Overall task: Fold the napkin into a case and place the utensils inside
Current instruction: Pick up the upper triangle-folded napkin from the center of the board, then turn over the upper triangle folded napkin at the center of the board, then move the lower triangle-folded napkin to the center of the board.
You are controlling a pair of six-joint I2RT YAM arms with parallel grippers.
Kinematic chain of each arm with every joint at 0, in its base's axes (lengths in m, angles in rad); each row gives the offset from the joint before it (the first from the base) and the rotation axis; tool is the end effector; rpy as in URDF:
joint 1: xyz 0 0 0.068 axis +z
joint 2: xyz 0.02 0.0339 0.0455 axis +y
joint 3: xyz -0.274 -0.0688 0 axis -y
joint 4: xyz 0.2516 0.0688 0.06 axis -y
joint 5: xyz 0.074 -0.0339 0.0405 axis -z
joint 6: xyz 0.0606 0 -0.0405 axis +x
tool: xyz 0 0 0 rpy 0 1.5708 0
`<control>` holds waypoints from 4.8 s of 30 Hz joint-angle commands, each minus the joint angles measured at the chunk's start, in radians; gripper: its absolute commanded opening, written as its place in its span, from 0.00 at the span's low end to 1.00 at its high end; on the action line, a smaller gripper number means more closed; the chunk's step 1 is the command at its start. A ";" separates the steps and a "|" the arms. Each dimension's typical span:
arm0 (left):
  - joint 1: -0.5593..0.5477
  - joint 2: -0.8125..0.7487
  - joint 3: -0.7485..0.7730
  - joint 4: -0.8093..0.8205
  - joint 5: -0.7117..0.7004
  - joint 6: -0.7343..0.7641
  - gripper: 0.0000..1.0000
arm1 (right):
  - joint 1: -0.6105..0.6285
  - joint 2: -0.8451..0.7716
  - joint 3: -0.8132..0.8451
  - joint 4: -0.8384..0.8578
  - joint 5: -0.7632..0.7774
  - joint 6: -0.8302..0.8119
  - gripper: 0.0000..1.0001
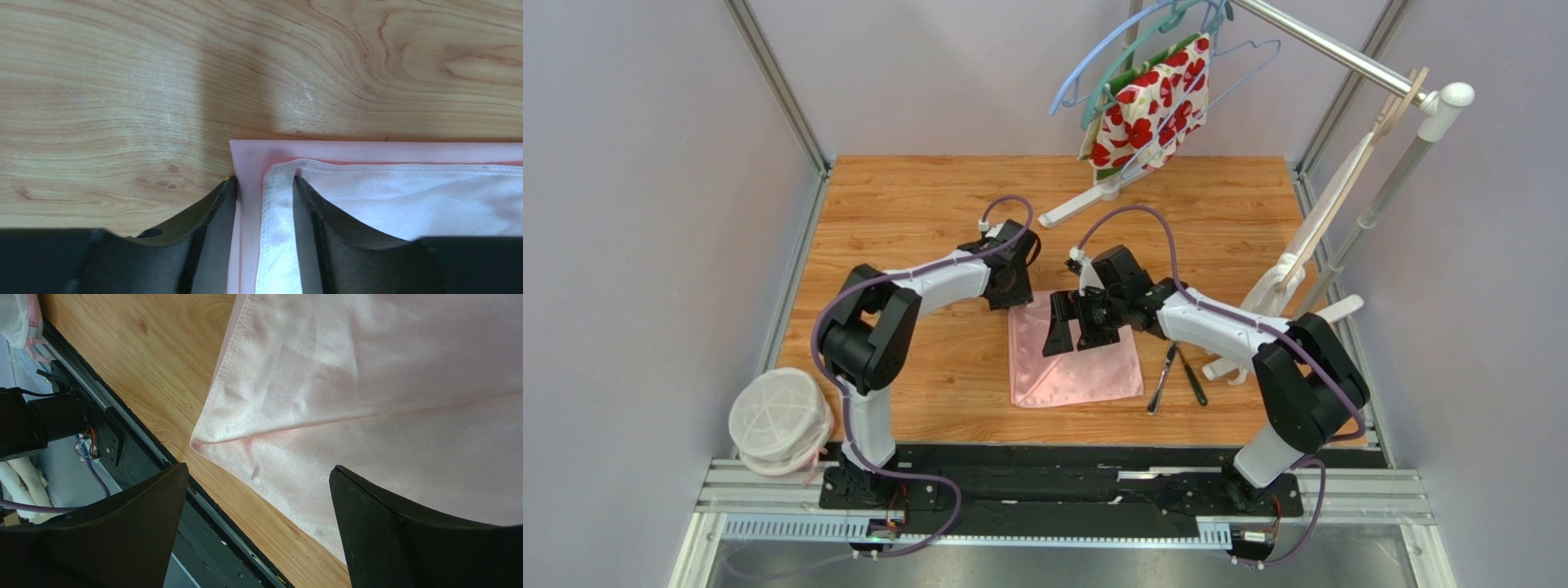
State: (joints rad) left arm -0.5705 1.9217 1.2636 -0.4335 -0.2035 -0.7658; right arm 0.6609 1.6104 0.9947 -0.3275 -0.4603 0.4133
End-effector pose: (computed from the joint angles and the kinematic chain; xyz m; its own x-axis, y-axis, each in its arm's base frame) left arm 0.3529 -0.2119 0.1461 -0.8506 -0.2607 -0.4566 -0.1929 0.9626 -0.1903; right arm 0.2568 0.2338 0.1871 -0.8888 -0.2353 -0.3933 -0.4356 0.7006 0.5651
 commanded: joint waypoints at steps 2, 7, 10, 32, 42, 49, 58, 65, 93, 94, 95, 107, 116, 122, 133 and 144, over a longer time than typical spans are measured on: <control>-0.005 0.043 -0.064 -0.073 -0.056 -0.030 0.33 | 0.019 -0.081 -0.048 0.060 0.017 0.010 0.89; -0.005 -0.032 -0.138 0.021 0.024 -0.006 0.00 | 0.130 -0.050 -0.025 0.039 0.122 -0.049 0.91; -0.005 -0.087 -0.162 0.021 0.050 -0.018 0.00 | 0.227 -0.014 0.048 -0.034 0.275 -0.083 0.91; 0.004 -0.164 -0.294 0.082 0.179 -0.262 0.00 | 0.634 0.174 0.167 -0.157 0.795 0.007 0.63; 0.006 -0.187 -0.308 0.101 0.159 -0.234 0.00 | 0.646 0.204 0.142 -0.123 0.712 0.024 0.66; 0.011 -0.190 -0.314 0.091 0.150 -0.242 0.00 | 0.651 0.264 0.105 -0.124 0.674 0.053 0.60; 0.027 -0.211 -0.348 0.107 0.151 -0.254 0.00 | 0.649 0.329 0.148 -0.191 0.755 0.045 0.35; 0.066 -0.378 -0.380 0.069 0.060 -0.224 0.00 | 0.651 0.295 0.300 -0.240 0.772 -0.057 0.00; 0.268 -0.482 -0.081 -0.027 0.044 0.298 0.00 | 0.349 0.333 0.047 1.278 -0.238 0.745 0.00; 0.247 -0.440 -0.098 0.016 0.059 0.292 0.00 | 0.330 0.350 -0.021 1.335 -0.245 0.751 0.00; 0.232 -0.397 -0.098 0.094 0.056 0.293 0.00 | 0.313 0.386 -0.053 1.364 -0.247 0.756 0.00; 0.129 -0.015 0.071 0.261 0.105 0.260 0.00 | 0.220 0.393 -0.280 1.188 -0.215 0.567 0.01; 0.101 -0.009 0.034 0.354 0.196 0.273 0.08 | 0.195 0.257 -0.314 0.948 -0.126 0.416 0.51; 0.089 -0.092 0.083 0.279 0.331 0.263 0.59 | 0.067 -0.002 -0.335 0.524 -0.022 0.242 0.76; 0.081 -0.395 -0.140 0.182 0.394 0.241 0.59 | -0.155 0.040 -0.127 0.291 -0.038 0.165 0.72; 0.021 -0.348 -0.362 0.363 0.424 0.221 0.15 | -0.172 0.356 0.338 0.208 -0.080 0.177 0.47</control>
State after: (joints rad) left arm -0.5411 1.5185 0.9134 -0.1852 0.2016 -0.5465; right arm 0.4919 1.8881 1.1885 -0.0814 -0.5018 0.5949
